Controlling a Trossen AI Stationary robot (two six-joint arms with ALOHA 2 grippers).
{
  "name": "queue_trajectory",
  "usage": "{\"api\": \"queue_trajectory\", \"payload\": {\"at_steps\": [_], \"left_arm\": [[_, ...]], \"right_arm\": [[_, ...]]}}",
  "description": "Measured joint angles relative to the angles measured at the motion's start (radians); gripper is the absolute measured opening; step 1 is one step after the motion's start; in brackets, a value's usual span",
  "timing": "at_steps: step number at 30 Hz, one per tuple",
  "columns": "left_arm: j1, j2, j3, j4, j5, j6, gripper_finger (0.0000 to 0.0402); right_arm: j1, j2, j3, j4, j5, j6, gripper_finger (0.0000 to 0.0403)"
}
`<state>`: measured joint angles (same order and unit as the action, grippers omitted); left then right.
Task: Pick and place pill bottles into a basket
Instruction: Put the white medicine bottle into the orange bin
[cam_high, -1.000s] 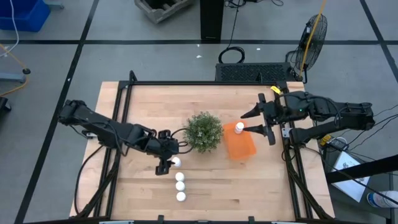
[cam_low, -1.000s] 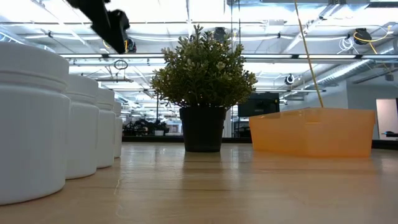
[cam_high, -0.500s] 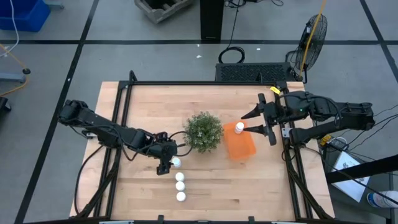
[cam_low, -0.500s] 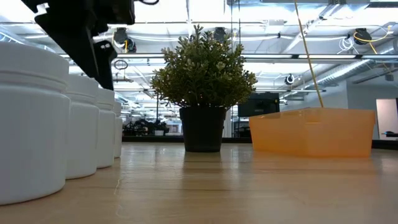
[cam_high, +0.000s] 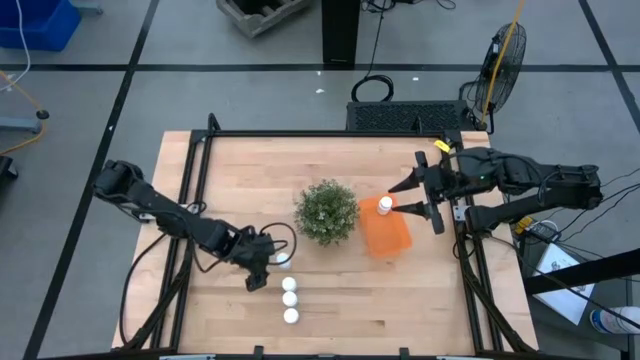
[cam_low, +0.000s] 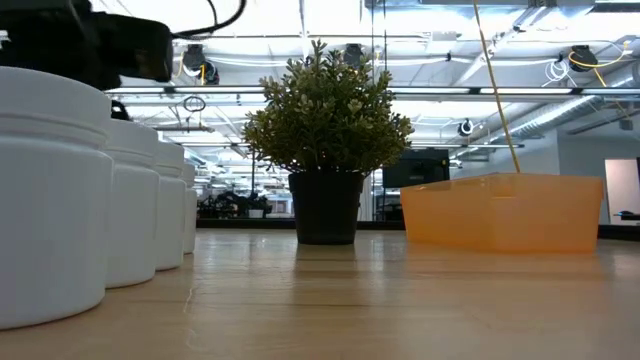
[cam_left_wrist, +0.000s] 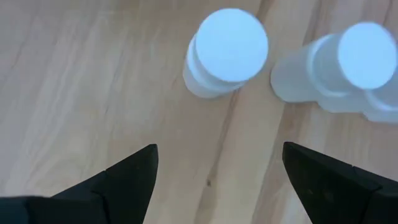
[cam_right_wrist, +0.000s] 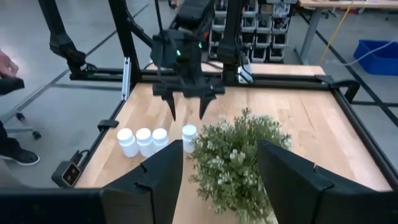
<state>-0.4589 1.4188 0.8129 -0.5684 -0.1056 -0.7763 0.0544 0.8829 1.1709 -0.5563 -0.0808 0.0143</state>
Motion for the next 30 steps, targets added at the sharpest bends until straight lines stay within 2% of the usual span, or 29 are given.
{"api": "queue_trajectory", "payload": {"at_steps": [7,18,24,26,30], "left_arm": [[-0.088,0.000,-0.003,-0.030,-0.216,-0.146,0.0349],[-0.250,0.000,-0.021,-0.308,-0.701,-0.560,0.0349],[-0.372,0.000,-0.101,-0.247,-0.767,-0.591,0.0349],[-0.390,0.000,-0.125,-0.233,-0.741,-0.572,0.0349],[-0.409,0.000,-0.180,-0.174,-0.715,-0.559,0.0349]], "right_arm": [[0.000,0.000,0.000,-0.016,0.000,0.003,0.0196],[-0.001,0.000,0.000,0.001,0.035,0.019,0.0185],[-0.002,0.000,0.000,0.006,0.112,0.052,0.0174],[-0.002,0.000,0.000,0.006,0.117,0.059,0.0172],[-0.002,0.000,0.000,0.006,0.200,0.067,0.0171]]}}
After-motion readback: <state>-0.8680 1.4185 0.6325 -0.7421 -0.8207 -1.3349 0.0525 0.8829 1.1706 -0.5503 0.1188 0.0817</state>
